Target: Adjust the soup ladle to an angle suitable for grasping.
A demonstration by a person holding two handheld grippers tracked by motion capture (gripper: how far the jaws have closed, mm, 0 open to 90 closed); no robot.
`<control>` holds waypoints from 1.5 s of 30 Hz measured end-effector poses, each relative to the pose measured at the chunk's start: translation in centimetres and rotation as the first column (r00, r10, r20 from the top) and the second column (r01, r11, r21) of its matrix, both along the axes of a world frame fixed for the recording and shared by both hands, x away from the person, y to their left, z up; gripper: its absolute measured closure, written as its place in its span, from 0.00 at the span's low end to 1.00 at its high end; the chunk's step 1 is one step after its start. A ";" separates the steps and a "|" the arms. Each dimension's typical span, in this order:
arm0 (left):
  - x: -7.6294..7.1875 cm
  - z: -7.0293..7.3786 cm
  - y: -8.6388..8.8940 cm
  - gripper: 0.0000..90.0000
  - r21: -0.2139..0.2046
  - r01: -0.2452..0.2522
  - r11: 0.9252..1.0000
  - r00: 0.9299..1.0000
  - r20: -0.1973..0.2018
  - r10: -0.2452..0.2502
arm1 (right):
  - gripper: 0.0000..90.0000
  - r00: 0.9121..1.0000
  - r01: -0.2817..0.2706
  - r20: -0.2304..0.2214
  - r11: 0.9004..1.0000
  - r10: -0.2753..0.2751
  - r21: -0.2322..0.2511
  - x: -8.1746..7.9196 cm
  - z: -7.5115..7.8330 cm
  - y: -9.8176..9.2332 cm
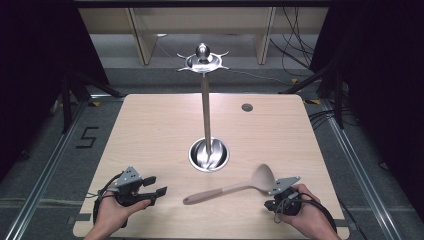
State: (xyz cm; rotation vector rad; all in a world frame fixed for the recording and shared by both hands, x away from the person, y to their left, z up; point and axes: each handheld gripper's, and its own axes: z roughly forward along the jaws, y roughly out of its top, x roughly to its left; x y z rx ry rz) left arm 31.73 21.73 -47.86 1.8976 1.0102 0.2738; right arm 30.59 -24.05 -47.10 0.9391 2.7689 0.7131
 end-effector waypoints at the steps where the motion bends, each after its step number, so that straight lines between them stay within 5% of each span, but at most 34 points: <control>1: 0.1 0.0 0.0 0.44 0.000 0.003 1.000 1.000 -0.001 -0.003 | 0.95 1.000 0.014 -0.006 1.000 -0.014 0.009 0.0 0.0 0.1; 11: 0.1 0.2 0.3 0.46 0.012 -0.035 0.999 0.999 0.001 0.035 | 1.00 0.999 -0.005 0.040 0.998 0.002 0.070 1.2 0.9 1.3; 15: 0.0 0.1 0.7 0.46 -0.002 -0.030 1.000 1.000 0.007 0.030 | 1.00 0.999 -0.013 0.052 0.998 0.010 0.057 1.7 1.4 2.4; 22: -0.3 0.3 0.9 0.46 -0.019 -0.033 0.999 0.999 0.020 0.033 | 0.95 0.983 -0.147 0.115 0.989 0.146 0.003 3.6 2.6 5.8; 24: -0.4 0.3 0.8 0.46 -0.016 -0.038 0.999 0.999 0.014 0.038 | 0.94 0.983 -0.148 0.109 0.989 0.147 -0.004 3.8 2.6 6.3; 27: -0.5 0.3 0.9 0.46 -0.015 -0.034 0.999 0.999 0.013 0.034 | 0.92 0.962 -0.243 0.117 0.969 0.247 -0.048 5.1 2.6 7.9; 32: -0.6 0.3 1.0 0.45 -0.021 -0.046 0.999 0.999 0.011 0.046 | 0.87 0.948 -0.293 0.102 0.953 0.300 -0.077 5.8 2.6 9.3; 35: -0.6 0.4 1.0 0.45 -0.034 -0.047 0.998 0.999 0.007 0.048 | 0.81 0.926 -0.358 0.081 0.926 0.369 -0.120 6.3 2.4 10.4; 37: -0.7 0.4 1.1 0.45 -0.020 -0.052 0.998 0.999 0.009 0.052 | 0.79 0.923 -0.366 0.072 0.921 0.378 -0.132 6.3 2.3 10.7; 38: -0.7 0.3 1.1 0.45 -0.029 -0.049 0.998 0.999 0.013 0.049 | 0.75 0.907 -0.407 0.052 0.901 0.419 -0.152 6.6 2.0 11.2; 42: -0.6 0.3 1.1 0.45 -0.034 -0.042 0.999 0.999 0.010 0.042 | 0.71 0.894 -0.433 0.043 0.886 0.445 -0.166 7.0 1.7 11.7; 43: -0.6 0.3 1.1 0.45 -0.030 -0.040 0.999 0.999 0.015 0.041 | 0.69 0.882 -0.455 0.045 0.872 0.469 -0.181 7.3 1.5 12.2; 45: -0.6 0.3 1.2 0.44 -0.034 -0.040 0.999 0.999 0.006 0.040 | 0.68 0.873 -0.469 0.045 0.862 0.486 -0.192 7.5 1.3 12.6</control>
